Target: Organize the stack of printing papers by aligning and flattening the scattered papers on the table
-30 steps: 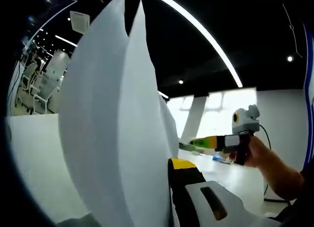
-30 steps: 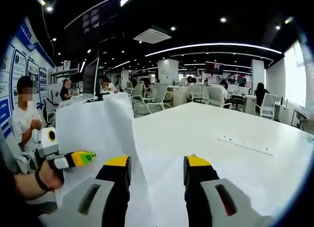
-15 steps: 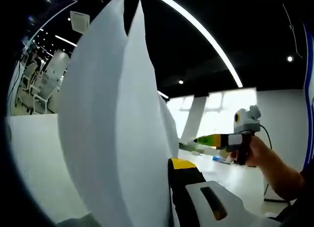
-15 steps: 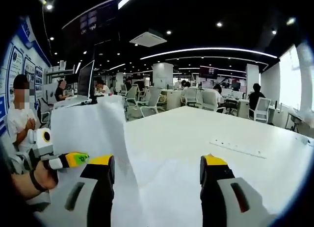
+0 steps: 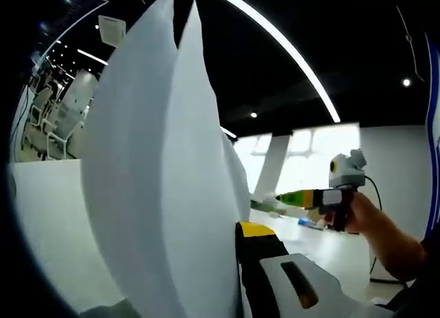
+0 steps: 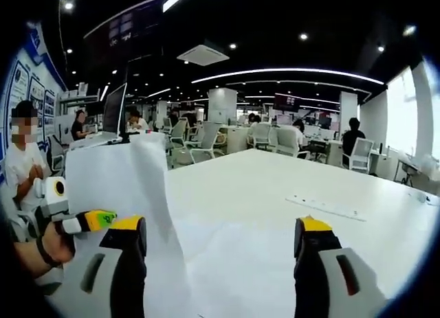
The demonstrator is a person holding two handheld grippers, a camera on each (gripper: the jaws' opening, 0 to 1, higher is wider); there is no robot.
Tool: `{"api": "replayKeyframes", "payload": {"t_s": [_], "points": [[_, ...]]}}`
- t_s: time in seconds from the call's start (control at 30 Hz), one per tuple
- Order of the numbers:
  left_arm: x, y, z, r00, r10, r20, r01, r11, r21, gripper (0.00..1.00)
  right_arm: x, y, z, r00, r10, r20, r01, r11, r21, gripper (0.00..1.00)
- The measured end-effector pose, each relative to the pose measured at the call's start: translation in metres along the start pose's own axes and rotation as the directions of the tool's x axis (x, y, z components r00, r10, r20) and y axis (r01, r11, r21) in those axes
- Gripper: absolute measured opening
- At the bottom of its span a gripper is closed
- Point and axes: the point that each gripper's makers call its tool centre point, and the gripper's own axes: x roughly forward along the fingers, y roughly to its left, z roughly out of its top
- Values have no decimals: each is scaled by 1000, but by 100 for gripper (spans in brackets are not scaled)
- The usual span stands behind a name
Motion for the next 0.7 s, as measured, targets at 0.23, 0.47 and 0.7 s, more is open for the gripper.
{"api": "replayKeyframes", "payload": {"t_s": [0.23,0.47,0.7], "points": [[0,0,0,1000,0,0,0,1000,1,6,-4,-2,1,1000,-1,8,0,1000,19,87],[0,0,0,1000,0,0,0,1000,1,6,-7,-3,1,1000,6,17,-7,999,42,89],[1,0,0,1000,1,-1,-1,1000,3,6,-9,-3,1,1000,5,13,-6,999,45,90]]}}
